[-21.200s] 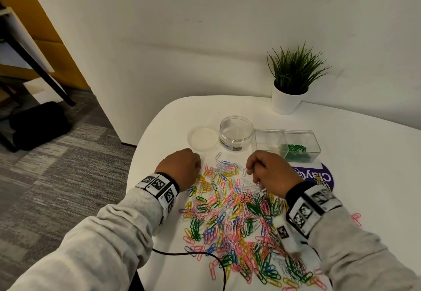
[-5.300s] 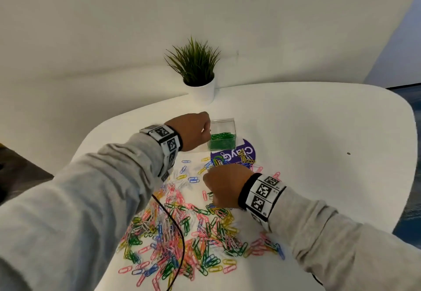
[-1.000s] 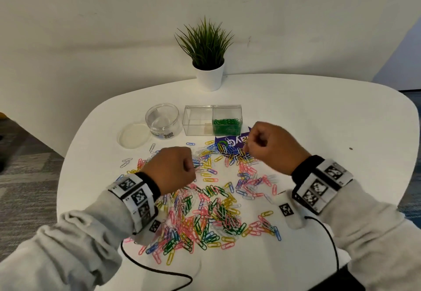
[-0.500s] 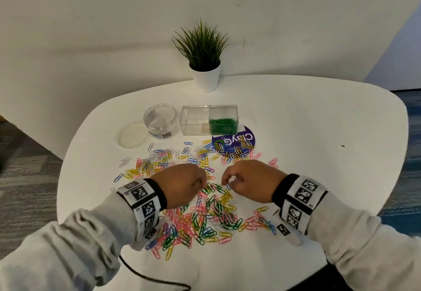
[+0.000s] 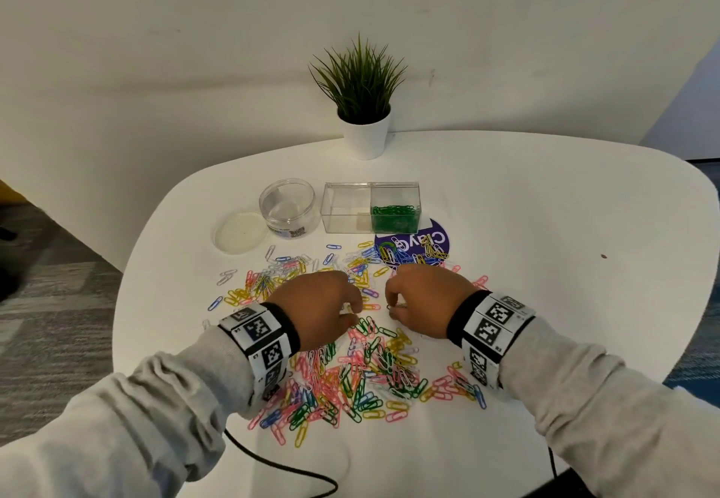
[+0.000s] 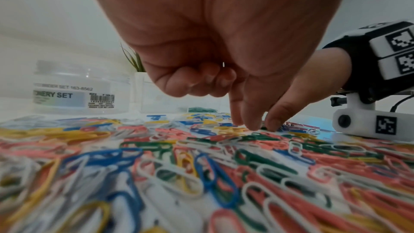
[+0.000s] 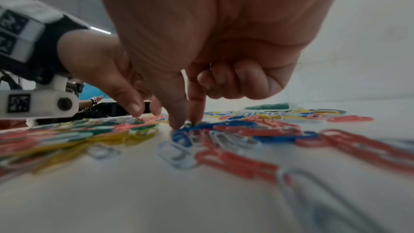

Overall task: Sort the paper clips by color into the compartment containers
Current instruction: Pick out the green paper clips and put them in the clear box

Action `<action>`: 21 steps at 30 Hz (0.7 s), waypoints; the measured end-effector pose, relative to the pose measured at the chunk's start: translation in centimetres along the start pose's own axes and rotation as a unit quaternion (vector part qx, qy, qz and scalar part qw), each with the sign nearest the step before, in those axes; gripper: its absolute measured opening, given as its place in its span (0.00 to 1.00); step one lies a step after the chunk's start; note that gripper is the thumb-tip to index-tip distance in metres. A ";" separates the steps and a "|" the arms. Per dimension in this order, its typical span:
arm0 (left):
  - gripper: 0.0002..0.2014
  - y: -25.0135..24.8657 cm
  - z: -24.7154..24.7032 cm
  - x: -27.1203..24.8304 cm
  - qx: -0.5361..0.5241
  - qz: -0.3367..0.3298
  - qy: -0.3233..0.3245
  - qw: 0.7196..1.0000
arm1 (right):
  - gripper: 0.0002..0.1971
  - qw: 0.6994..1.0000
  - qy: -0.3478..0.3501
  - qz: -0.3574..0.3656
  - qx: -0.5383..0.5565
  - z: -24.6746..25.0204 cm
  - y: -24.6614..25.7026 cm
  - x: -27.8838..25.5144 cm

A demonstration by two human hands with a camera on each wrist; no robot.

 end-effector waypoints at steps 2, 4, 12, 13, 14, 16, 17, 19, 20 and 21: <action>0.08 -0.2 0.0 0.1 0.016 0.000 0.013 1.000 | 0.07 1.000 0.012 -0.004 0.001 -0.2 0.1 0.5; 0.07 -0.2 0.0 0.2 0.033 -0.007 0.007 0.999 | 0.07 1.000 0.024 -0.009 0.013 -0.3 0.2 0.8; 0.13 -0.1 0.1 0.6 -0.005 -0.034 0.000 0.999 | 0.06 0.985 -0.011 -0.061 0.163 1.3 -0.4 1.1; 0.15 -0.3 0.0 0.7 -0.007 -0.041 0.010 0.999 | 0.05 0.967 -0.020 -0.079 0.240 1.6 -0.7 0.9; 0.15 -0.5 -0.1 0.7 -0.002 -0.045 0.022 0.999 | 0.04 0.940 -0.022 -0.096 0.327 1.7 -0.9 0.8; 0.14 -0.8 -0.2 0.9 0.022 -0.053 0.039 0.998 | 0.06 0.880 -0.004 -0.125 0.458 1.8 -1.2 0.5; 0.12 -0.9 -0.1 0.9 0.031 -0.057 0.043 0.997 | 0.09 0.859 0.010 -0.136 0.493 1.6 -1.4 0.4; 0.09 -0.9 0.0 1.1 0.033 -0.059 0.042 0.997 | 0.10 0.853 0.035 -0.140 0.501 1.4 -1.4 0.5; 0.08 -0.9 -0.1 1.1 0.034 -0.054 0.042 0.997 | 0.08 0.871 0.046 -0.133 0.471 1.3 -1.3 0.6; 0.07 -0.8 -0.1 1.2 0.034 -0.047 0.044 0.997 | 0.05 0.903 0.056 -0.119 0.409 1.1 -1.0 0.6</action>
Point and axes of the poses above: each hand's wrist, its own x-axis towards the middle knuckle, its own z-axis out of the back of the hand, y = z × x, the point moved 3 cm from there along x, towards the middle knuckle, and after that the axes turned 3 degrees about -x, right-handed, at the moved point
